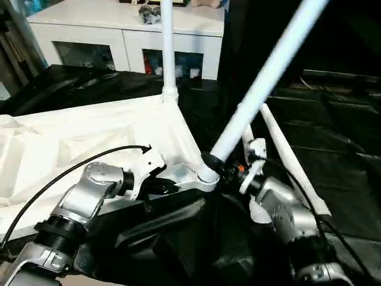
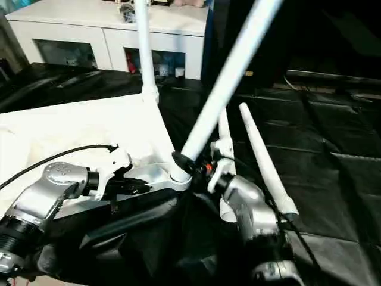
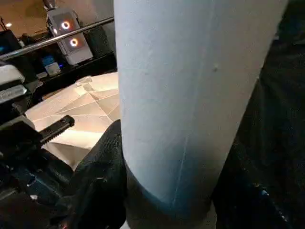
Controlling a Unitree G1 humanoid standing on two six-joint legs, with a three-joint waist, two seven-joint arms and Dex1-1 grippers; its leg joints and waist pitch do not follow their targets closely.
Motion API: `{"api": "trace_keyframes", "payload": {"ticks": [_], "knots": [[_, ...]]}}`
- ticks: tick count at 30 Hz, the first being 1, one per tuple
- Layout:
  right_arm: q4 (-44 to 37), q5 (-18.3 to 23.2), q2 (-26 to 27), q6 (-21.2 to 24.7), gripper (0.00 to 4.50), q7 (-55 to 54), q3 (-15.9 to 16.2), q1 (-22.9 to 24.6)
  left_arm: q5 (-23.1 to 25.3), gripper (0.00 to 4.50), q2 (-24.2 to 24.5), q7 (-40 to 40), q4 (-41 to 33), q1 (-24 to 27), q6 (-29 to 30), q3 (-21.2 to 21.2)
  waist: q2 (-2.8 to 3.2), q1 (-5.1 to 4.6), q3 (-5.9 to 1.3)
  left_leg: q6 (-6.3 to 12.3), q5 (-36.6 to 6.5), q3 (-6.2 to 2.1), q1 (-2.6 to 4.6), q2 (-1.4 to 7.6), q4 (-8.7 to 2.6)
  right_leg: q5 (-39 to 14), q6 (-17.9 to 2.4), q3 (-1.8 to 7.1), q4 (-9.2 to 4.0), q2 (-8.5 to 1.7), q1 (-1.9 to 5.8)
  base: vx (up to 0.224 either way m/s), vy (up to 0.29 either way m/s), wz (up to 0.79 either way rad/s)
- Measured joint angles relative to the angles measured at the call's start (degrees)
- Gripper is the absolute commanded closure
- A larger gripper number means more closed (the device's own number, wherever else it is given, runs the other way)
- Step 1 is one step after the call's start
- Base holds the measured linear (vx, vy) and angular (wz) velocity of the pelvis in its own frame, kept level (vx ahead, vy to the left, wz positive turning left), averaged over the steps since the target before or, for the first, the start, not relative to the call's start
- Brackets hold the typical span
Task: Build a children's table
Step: Insert table leg to table base, then rotate leg to tighten
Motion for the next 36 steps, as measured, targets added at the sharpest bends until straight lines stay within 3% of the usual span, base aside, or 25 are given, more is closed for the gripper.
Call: {"api": "trace_keyframes", "payload": {"ticks": [7,16,29,36], "knots": [[-3.71,-5.69,-1.44,-4.05,2.59,-2.09,3.79,1.03,0.04,4.5,-0.05,-0.01,0.35,-0.12,-0.6,-0.01,0.24,-0.05,0.11,0.0,0.0,-0.01,-0.02,0.0,-0.01,-0.01,0.01,0.0,-0.07,0.0,0.0,0.0,0.0,0.0],[-4.02,-9.74,-4.23,-1.88,2.59,-1.07,7.66,-2.28,0.27,4.5,0.12,-0.03,0.58,-0.15,-1.03,0.02,0.15,-0.34,0.1,0.01,0.0,-0.01,-0.01,0.0,-0.01,-0.01,0.02,-0.01,-0.12,0.0,-0.01,0.0,0.0,0.0],[2.76,-9.44,-5.21,-2.82,2.59,7.3,8.57,-6.67,0.3,4.5,1.44,-2.16,-0.28,0.71,-1.97,0.03,-0.5,-0.85,-0.19,0.01,-0.01,-0.01,0.0,0.01,-0.09,-0.03,0.05,-0.03,-0.17,0.0,-0.02,0.0,0.0,0.0],[3.3,-8.27,-7.8,-4.27,2.59,16.31,10.15,-7.14,-0.04,4.5,3.46,-6.47,-1.56,1.45,-3.58,-0.59,-0.9,-0.33,-0.29,0.01,-0.01,-0.01,-0.02,0.01,-0.25,-0.01,-0.02,-0.06,-0.21,0.0,-0.03,0.0,0.0,0.0]]}}
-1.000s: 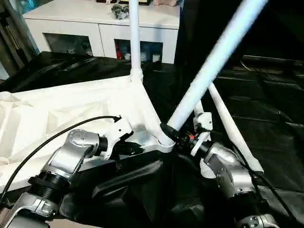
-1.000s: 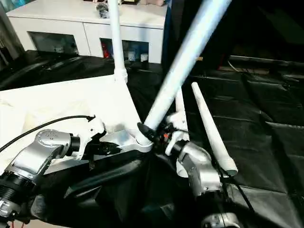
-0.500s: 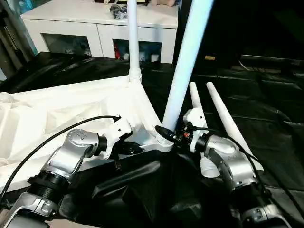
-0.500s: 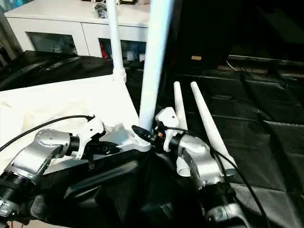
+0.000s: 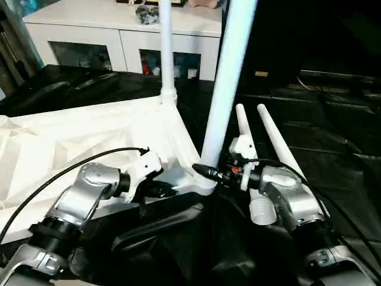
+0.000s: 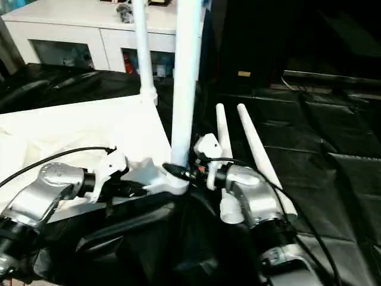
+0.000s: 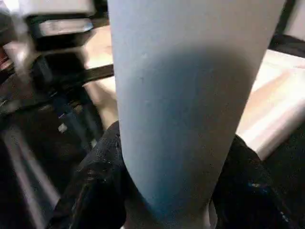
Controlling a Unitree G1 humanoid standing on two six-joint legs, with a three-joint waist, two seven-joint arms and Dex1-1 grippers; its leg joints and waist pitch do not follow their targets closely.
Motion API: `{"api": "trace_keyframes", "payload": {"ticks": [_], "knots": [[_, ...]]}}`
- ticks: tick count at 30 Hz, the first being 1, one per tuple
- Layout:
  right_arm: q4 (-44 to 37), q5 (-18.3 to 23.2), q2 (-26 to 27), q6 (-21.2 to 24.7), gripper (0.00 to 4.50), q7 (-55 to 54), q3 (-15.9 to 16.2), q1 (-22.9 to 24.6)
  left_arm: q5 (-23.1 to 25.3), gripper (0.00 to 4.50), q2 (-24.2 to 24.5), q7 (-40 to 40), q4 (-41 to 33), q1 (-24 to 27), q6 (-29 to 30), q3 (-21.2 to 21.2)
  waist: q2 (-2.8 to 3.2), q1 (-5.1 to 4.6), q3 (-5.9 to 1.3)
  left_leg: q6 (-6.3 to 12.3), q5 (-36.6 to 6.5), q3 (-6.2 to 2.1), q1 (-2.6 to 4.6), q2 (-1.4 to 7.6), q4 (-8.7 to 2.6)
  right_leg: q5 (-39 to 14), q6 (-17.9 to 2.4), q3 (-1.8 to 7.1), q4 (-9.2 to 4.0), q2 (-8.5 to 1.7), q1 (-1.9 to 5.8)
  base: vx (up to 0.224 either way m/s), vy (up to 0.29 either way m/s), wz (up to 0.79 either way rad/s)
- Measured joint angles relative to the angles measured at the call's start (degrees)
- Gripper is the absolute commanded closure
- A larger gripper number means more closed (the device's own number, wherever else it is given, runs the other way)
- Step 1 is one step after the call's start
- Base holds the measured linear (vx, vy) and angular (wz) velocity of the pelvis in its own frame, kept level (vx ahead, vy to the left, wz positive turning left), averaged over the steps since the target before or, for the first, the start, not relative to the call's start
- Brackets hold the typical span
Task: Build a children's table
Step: Rotate leg to tighten
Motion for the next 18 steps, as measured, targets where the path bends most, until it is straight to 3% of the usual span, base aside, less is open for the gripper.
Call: {"api": "trace_keyframes", "payload": {"ticks": [10,14,18], "knots": [[4.24,-0.13,0.9,-2.14,2.59,0.6,-0.44,-1.83,0.31,4.5,0.0,0.75,-0.27,-0.02,0.92,0.26,-0.53,0.09,-0.26,0.01,-0.01,0.01,0.01,0.0,-0.03,-0.04,0.0,0.0,-0.11,0.0,0.0,0.0,0.0,0.0],[9.2,-0.5,3.81,-3.73,2.59,-8.15,-2.56,-3.92,0.83,4.5,-2.97,6.86,0.5,-1.03,4.21,1.13,-0.53,-0.39,-0.23,0.0,-0.01,0.01,0.05,0.0,-0.01,-0.1,0.11,0.01,-0.13,0.0,-0.04,0.0,0.0,0.0],[15.46,-1.84,7.47,-3.86,2.59,-22.07,-5.65,-7.89,2.15,4.5,-9.1,17.38,0.93,-3.44,12.32,2.55,-0.27,-1.2,-0.04,0.0,-0.01,-0.06,0.05,0.0,-0.01,-0.07,0.06,-0.09,-0.52,-0.01,-0.1,0.0,0.0,0.0]]}}
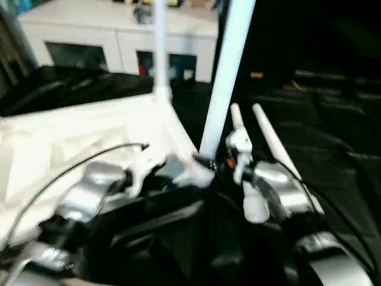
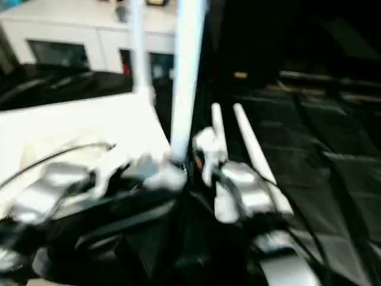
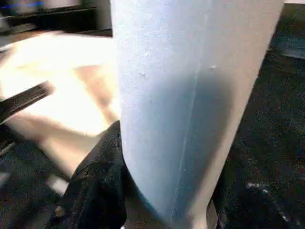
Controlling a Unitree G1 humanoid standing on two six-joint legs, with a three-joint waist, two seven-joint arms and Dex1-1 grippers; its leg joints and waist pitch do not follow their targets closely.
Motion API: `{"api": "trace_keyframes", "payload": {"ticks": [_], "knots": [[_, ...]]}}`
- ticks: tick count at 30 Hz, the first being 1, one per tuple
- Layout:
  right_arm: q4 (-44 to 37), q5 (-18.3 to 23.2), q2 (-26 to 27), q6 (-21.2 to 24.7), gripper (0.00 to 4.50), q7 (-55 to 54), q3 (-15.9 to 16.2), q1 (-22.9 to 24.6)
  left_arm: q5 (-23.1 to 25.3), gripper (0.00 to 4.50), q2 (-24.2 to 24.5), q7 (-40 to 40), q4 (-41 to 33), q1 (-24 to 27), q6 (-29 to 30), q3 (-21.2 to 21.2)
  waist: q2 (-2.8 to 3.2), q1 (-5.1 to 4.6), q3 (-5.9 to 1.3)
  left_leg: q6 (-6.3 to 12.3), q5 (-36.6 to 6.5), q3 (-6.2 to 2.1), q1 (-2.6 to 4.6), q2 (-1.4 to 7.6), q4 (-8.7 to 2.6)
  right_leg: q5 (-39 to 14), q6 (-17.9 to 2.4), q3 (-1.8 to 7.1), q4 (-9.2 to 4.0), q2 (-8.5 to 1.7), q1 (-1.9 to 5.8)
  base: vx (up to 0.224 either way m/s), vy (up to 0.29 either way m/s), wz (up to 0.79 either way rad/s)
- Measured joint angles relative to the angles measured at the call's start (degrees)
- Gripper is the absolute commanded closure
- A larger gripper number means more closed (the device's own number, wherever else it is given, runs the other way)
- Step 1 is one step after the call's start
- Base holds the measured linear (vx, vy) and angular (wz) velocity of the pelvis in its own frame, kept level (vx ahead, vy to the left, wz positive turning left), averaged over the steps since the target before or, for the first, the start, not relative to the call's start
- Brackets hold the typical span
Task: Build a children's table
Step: Rotate leg to tighten
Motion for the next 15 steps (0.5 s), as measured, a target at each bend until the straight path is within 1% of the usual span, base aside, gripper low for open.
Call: {"api": "trace_keyframes", "payload": {"ticks": [3,6,9,15], "knots": [[3.27,-0.73,1.68,-0.15,2.59,-7.2,-1.14,-2.46,0.83,4.5,-4.57,6.64,-0.08,-1.17,4.77,1.19,0.03,-0.08,0.02,0.0,0.0,-0.01,0.0,0.0,0.0,0.04,-0.06,-0.01,-0.23,0.0,-0.01,0.0,0.0,0.0],[6.22,-1.81,3.28,-0.22,2.59,-13.32,-2.07,-4.81,1.65,4.5,-8.3,12.82,-0.09,-1.81,7.24,2.01,0.01,-0.09,0.01,0.0,0.0,0.01,-0.01,-0.01,0.01,0.14,-0.22,0.0,-0.28,0.0,-0.01,0.0,0.0,0.0],[7.76,-2.31,4.14,-0.37,2.59,-15.53,-2.55,-6.05,1.77,4.5,-9.0,15.03,-0.14,-2.1,8.01,2.12,0.0,-0.03,-0.01,0.0,0.0,0.0,0.01,-0.01,-0.01,0.35,-0.28,-0.03,-0.27,0.0,-0.02,0.0,0.0,0.0],[9.63,-2.81,4.93,-0.45,2.59,-16.29,-3.06,-7.41,2.19,4.5,-8.99,16.0,-1.05,-2.12,9.16,2.12,-0.05,-0.08,-0.04,0.0,0.0,-0.05,0.04,0.02,-0.1,0.45,-0.28,-0.13,-0.27,0.0,-0.06,0.0,0.0,0.0]]}}
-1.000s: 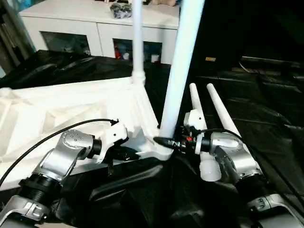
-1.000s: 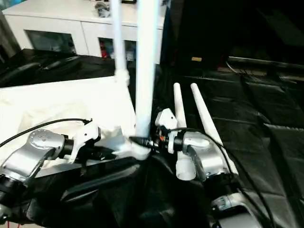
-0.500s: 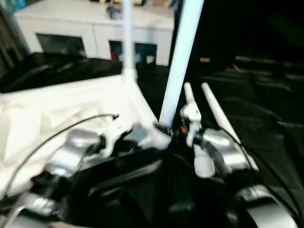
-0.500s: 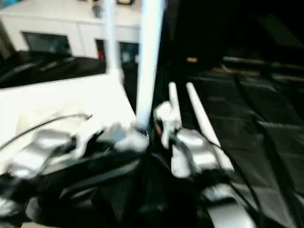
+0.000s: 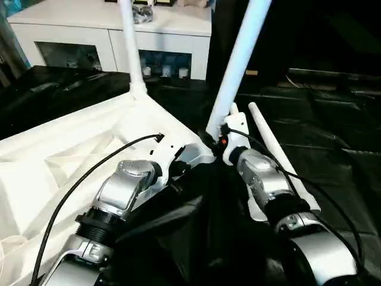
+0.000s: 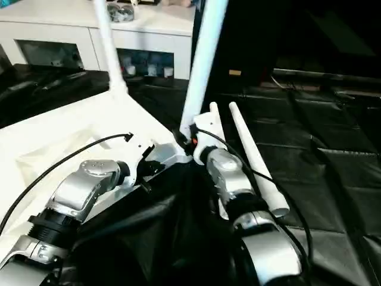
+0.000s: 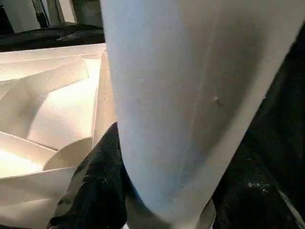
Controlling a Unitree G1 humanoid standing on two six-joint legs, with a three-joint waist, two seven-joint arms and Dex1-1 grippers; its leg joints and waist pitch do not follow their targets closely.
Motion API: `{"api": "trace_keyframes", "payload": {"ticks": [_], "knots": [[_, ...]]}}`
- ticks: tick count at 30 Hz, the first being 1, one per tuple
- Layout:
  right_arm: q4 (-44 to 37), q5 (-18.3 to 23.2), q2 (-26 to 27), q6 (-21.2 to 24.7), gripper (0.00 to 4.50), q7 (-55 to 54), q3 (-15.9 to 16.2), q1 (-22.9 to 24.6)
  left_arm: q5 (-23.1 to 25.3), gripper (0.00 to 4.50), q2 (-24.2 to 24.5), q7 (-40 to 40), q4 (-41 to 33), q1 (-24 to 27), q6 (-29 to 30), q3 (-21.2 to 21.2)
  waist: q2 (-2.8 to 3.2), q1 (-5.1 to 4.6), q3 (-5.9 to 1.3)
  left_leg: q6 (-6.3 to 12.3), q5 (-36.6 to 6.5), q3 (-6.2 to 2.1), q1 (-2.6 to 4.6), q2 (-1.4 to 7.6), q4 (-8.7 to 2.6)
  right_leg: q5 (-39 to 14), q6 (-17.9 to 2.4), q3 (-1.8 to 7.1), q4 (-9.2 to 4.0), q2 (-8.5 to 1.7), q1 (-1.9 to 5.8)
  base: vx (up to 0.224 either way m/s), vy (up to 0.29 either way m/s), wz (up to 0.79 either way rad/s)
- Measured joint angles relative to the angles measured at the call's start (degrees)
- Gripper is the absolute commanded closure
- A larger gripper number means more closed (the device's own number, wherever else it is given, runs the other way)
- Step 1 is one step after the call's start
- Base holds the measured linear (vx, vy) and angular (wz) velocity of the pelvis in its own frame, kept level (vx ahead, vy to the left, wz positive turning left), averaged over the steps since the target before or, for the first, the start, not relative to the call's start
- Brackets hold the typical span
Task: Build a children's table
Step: Rotate leg to tighten
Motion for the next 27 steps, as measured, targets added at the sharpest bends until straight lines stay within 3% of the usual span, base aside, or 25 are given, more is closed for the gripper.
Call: {"api": "trace_keyframes", "payload": {"ticks": [10,12,27], "knots": [[1.44,-2.1,0.1,0.02,2.59,1.72,0.01,-1.17,-0.54,4.5,1.01,-0.14,-0.54,0.01,0.6,-0.14,0.0,-0.31,0.0,-0.01,-0.01,-0.03,0.0,0.0,0.0,-0.01,0.01,0.01,-0.03,0.0,-0.18,0.0,0.0,0.0],[1.54,-2.15,0.1,0.02,2.03,2.14,0.01,-1.38,-0.56,4.5,1.34,-0.64,-0.71,0.03,0.6,-0.19,0.0,-0.37,0.0,-0.01,-0.01,-0.04,-0.01,0.0,-0.01,-0.01,0.01,0.01,-0.03,0.0,-0.21,0.0,0.0,0.0],[3.08,-1.99,-0.45,1.13,0.71,9.65,-0.07,-2.29,-0.74,4.5,5.18,-5.57,-3.02,0.86,-1.3,-1.24,0.11,-0.85,0.13,-0.02,-0.01,-0.04,-0.18,0.0,-0.31,0.23,-0.38,-0.05,-0.01,0.01,-0.48,0.0,0.0,0.0]]}}
